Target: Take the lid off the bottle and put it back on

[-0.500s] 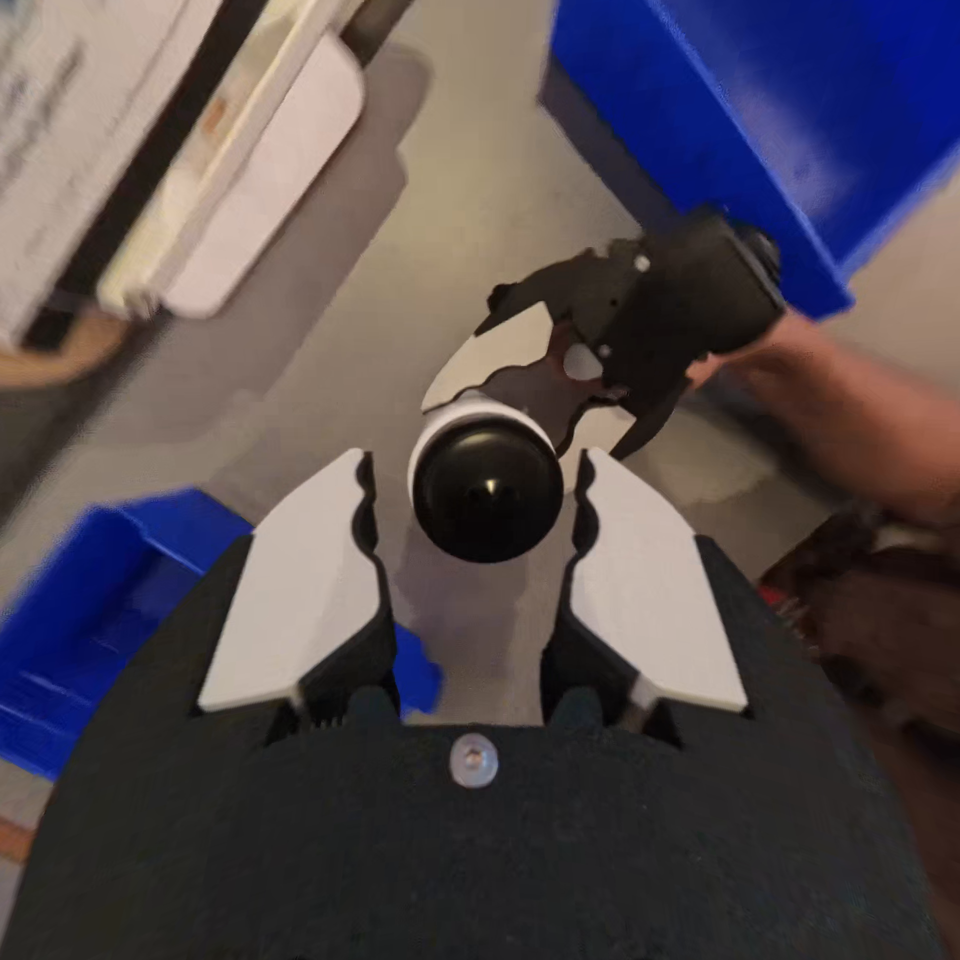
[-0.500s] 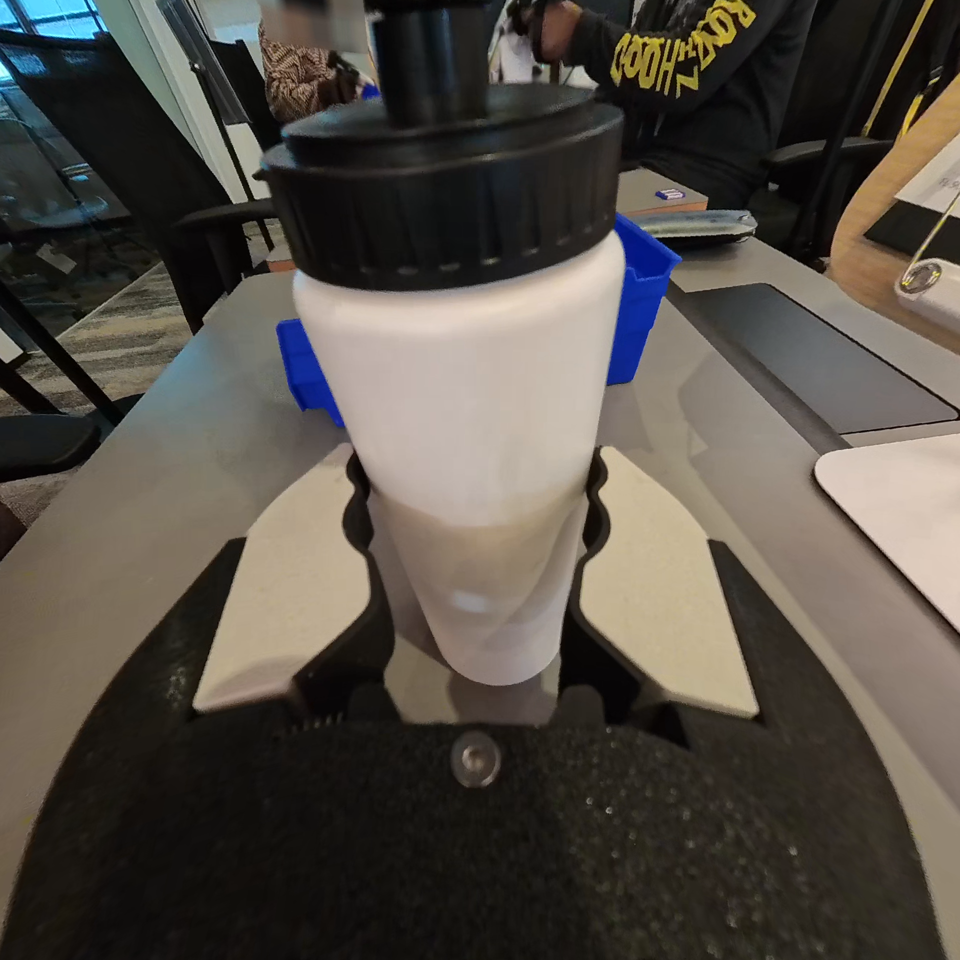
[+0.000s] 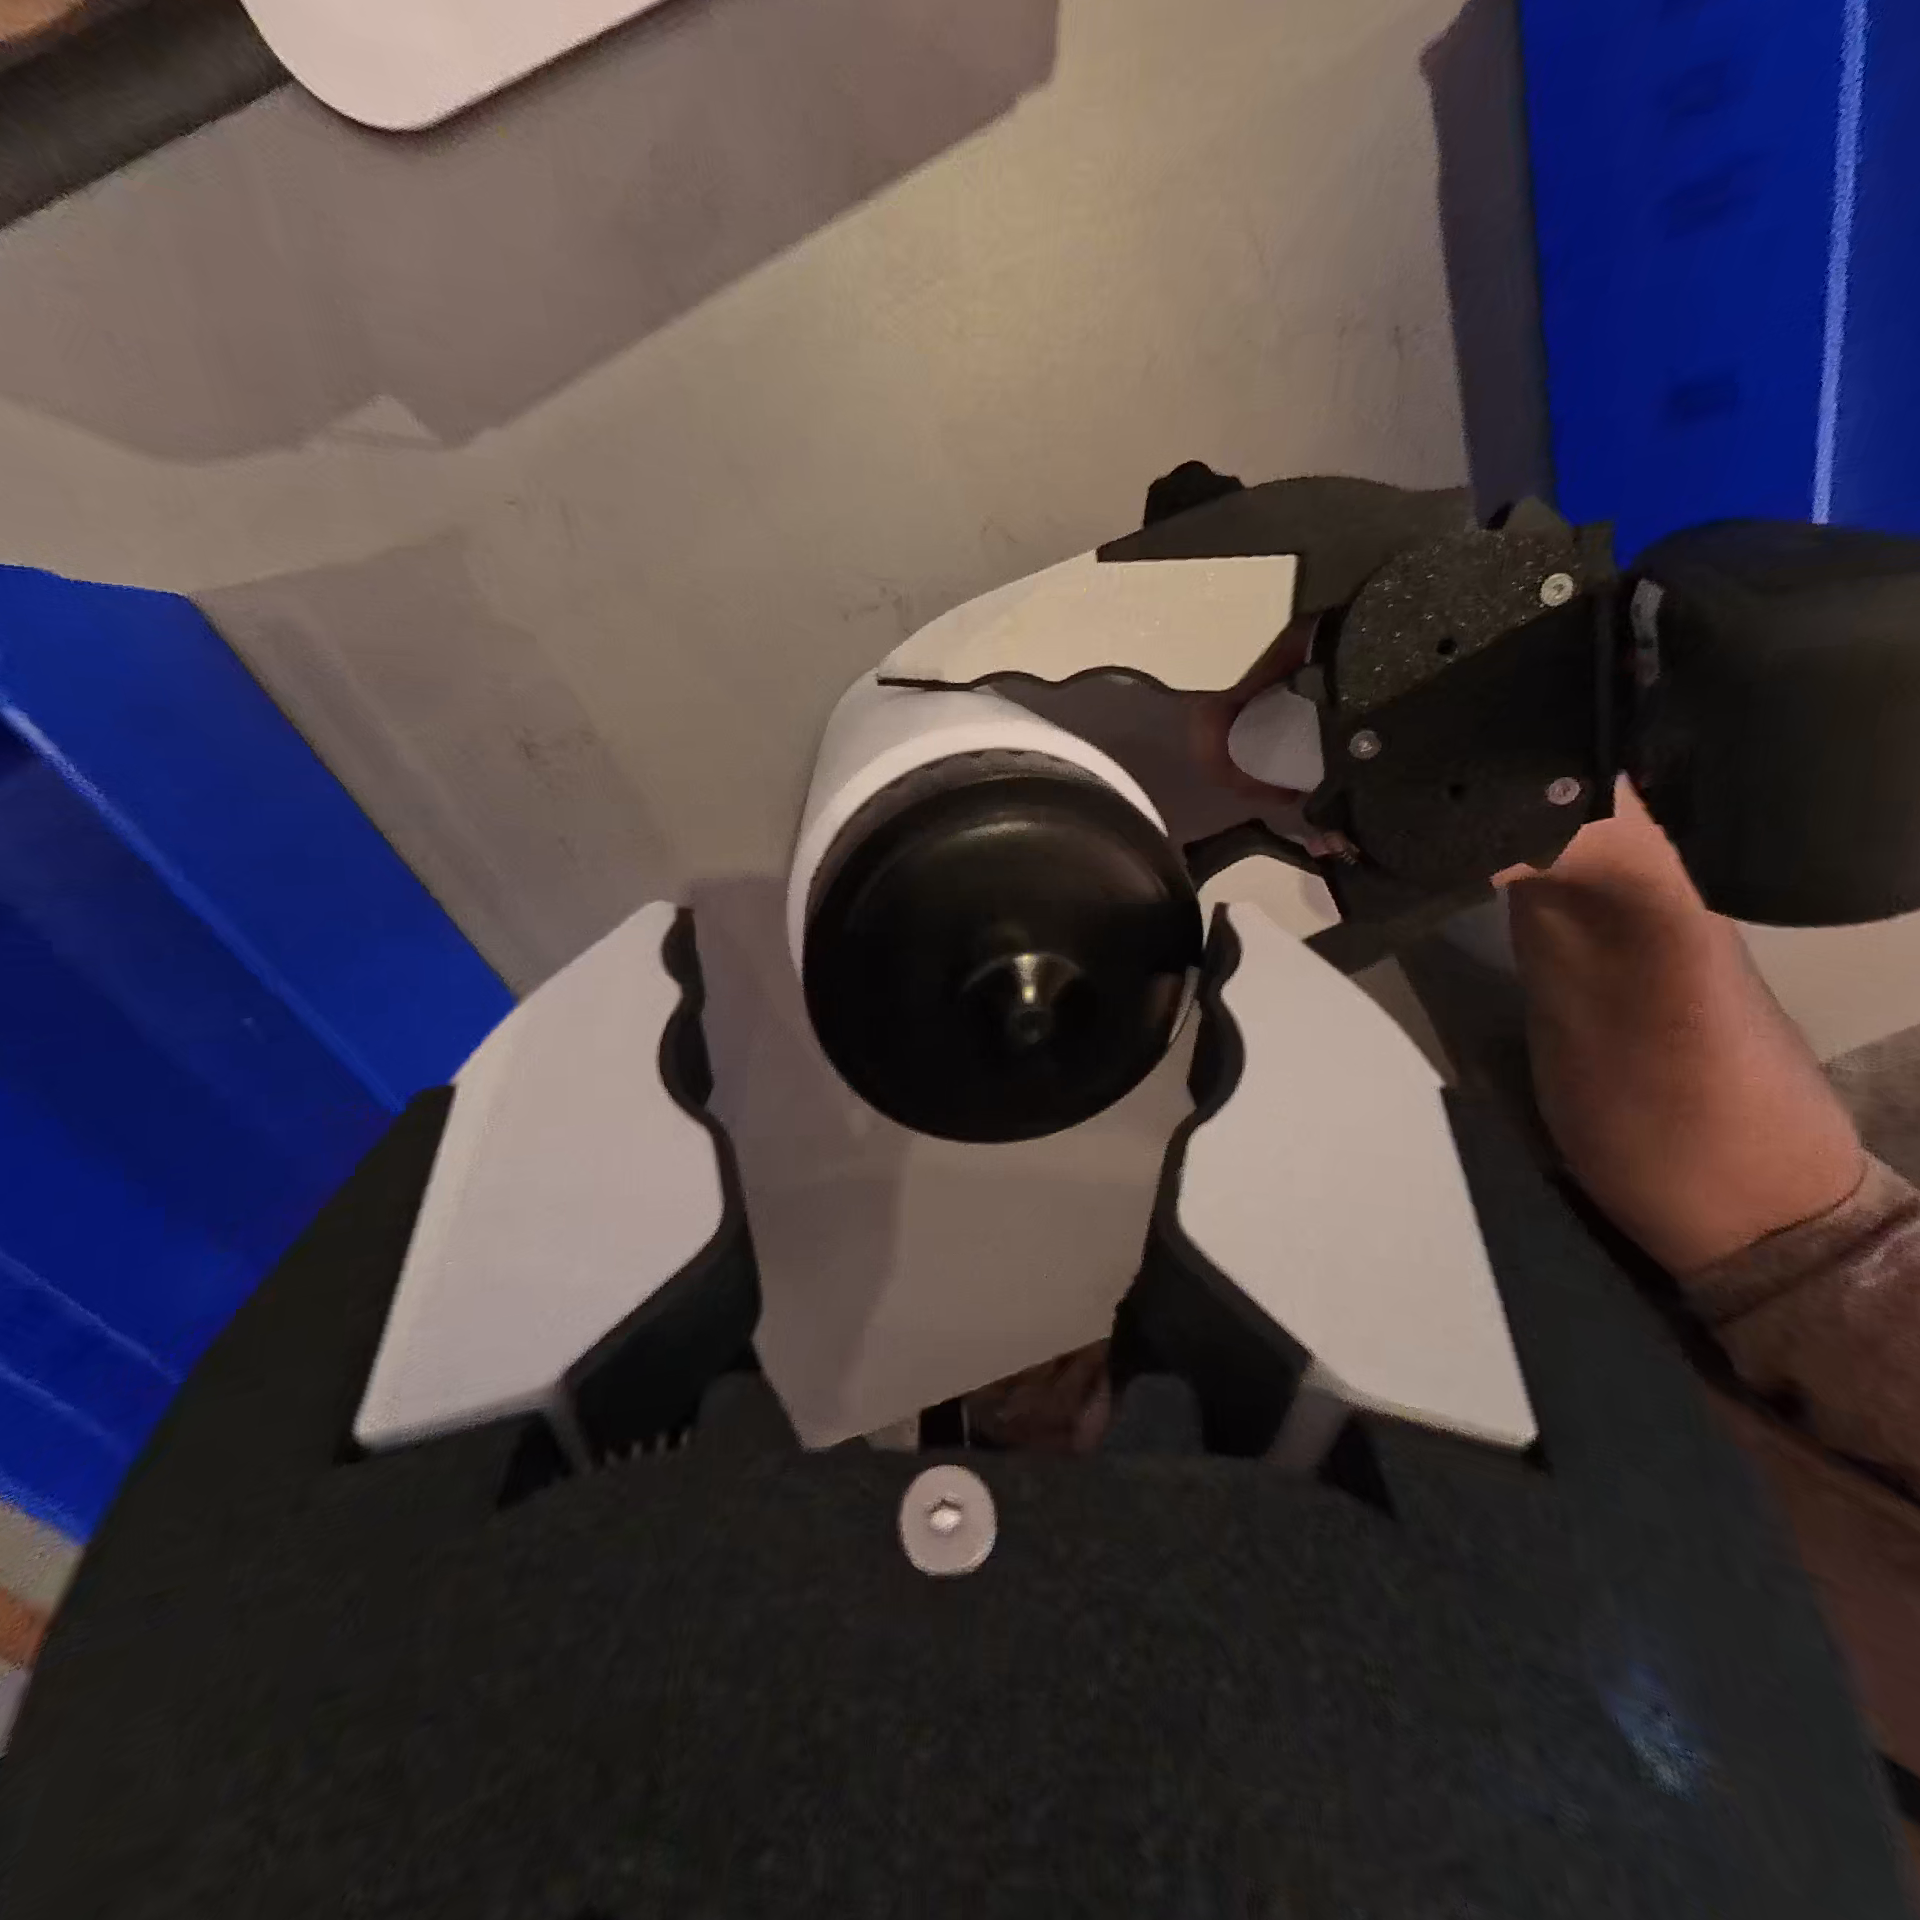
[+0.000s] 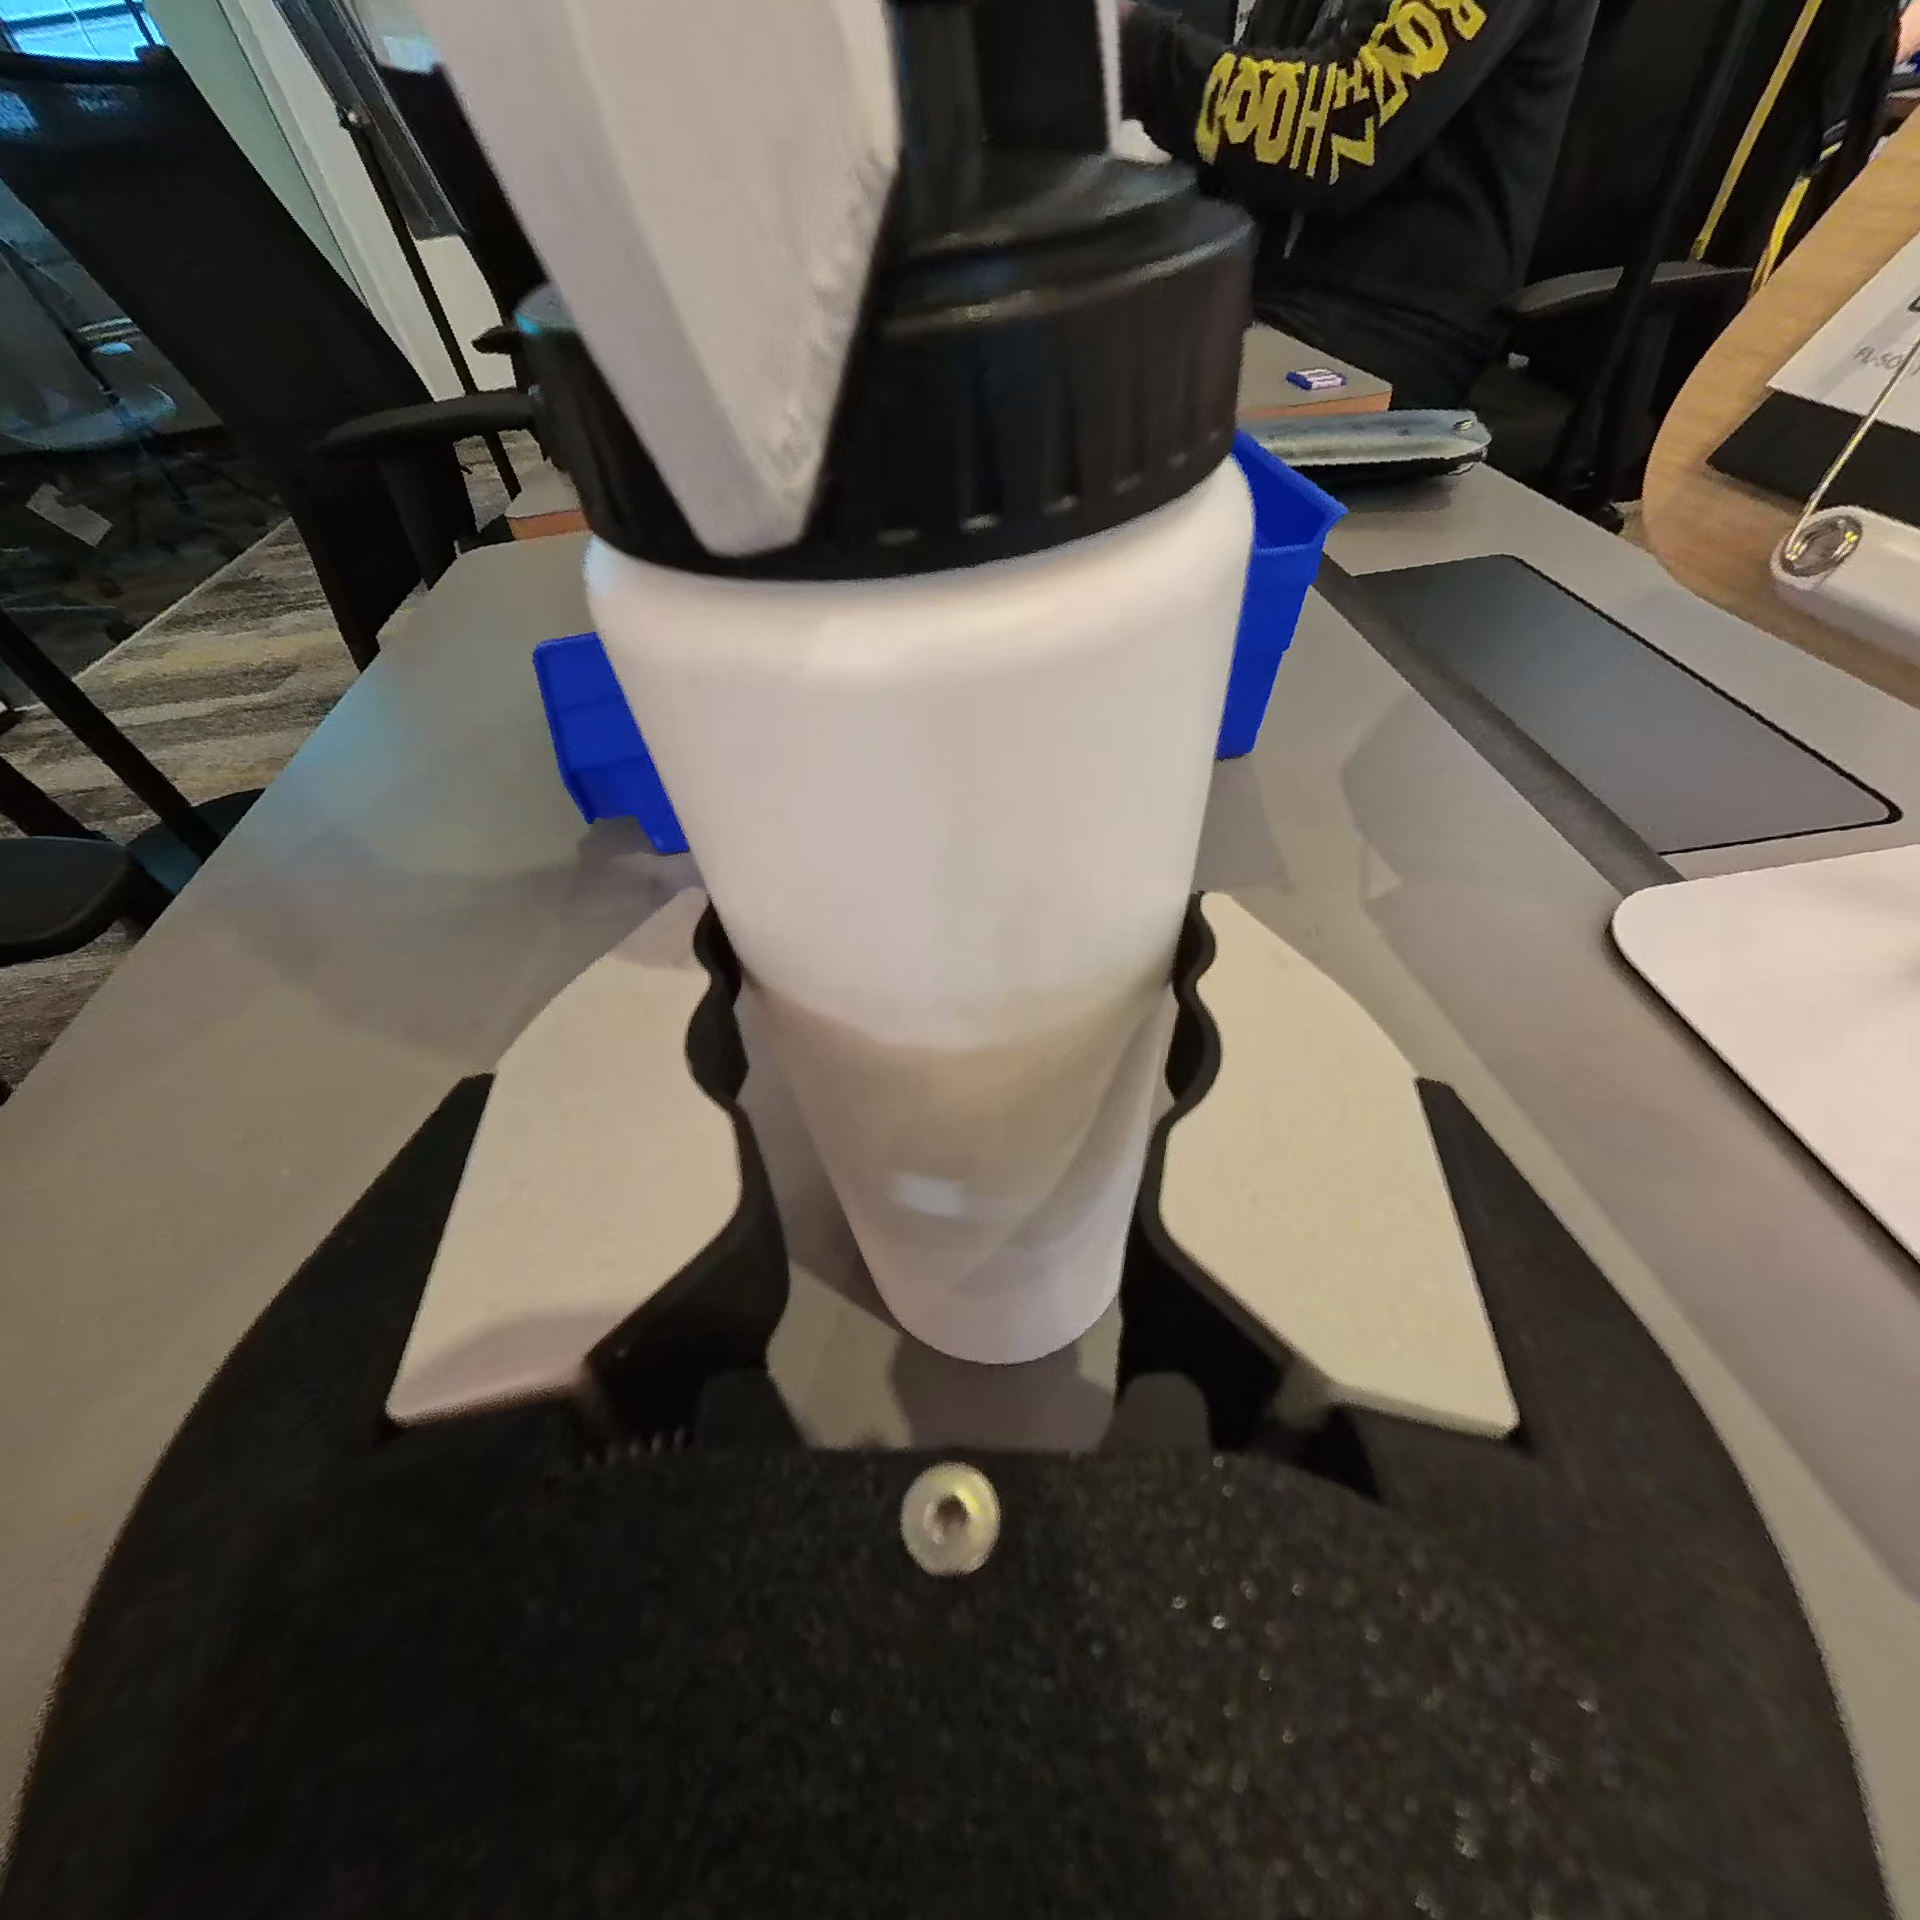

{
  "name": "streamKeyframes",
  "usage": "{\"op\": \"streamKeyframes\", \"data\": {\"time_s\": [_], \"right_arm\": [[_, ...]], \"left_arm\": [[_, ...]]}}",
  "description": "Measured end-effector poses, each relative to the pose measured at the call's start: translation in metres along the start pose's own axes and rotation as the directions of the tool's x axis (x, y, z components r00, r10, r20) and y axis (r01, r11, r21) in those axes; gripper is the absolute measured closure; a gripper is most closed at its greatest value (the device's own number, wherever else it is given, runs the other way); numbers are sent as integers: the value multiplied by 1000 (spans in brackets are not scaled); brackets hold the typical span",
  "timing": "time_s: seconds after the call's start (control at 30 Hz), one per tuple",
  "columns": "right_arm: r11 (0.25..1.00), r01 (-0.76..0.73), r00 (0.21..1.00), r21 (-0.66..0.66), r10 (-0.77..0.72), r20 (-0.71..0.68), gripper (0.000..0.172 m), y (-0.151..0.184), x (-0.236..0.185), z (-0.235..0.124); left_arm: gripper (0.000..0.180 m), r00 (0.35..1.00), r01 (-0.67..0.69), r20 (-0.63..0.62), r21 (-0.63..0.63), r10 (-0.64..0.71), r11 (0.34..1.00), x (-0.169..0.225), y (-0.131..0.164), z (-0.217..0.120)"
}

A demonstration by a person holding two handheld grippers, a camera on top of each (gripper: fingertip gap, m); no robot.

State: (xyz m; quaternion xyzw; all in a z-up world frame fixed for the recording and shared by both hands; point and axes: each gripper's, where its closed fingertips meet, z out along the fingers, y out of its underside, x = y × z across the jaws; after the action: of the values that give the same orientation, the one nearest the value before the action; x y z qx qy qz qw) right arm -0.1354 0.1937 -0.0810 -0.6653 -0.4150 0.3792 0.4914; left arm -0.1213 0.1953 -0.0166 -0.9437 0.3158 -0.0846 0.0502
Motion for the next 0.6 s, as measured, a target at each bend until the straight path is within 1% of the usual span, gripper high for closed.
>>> {"op": "streamKeyframes", "data": {"time_s": [0.07, 0.17, 0.27, 0.43, 0.6], "right_arm": [[1000, 4, 1000, 4, -4, 5, 91, 0, 0, 0], [1000, 11, 1000, -5, -11, 8, 91, 1, -1, -2], [1000, 17, 1000, -12, -17, 9, 91, 2, -1, -2], [1000, 23, 1000, -8, -23, 4, 92, 2, 0, -1], [999, 32, 999, -18, -32, -8, 93, 3, 1, -1]], "left_arm": [[104, 999, -3, -44, -13, 2, 1000, 8, 1, 2], [106, 994, -104, -14, -31, 104, 994, 10, -1, 1], [108, 985, -174, 2, -65, 174, 983, 11, -1, 1], [109, 954, -300, -20, -80, 299, 951, 10, -3, 1], [108, 910, -415, -45, -78, 412, 907, 9, -2, 1]]}}
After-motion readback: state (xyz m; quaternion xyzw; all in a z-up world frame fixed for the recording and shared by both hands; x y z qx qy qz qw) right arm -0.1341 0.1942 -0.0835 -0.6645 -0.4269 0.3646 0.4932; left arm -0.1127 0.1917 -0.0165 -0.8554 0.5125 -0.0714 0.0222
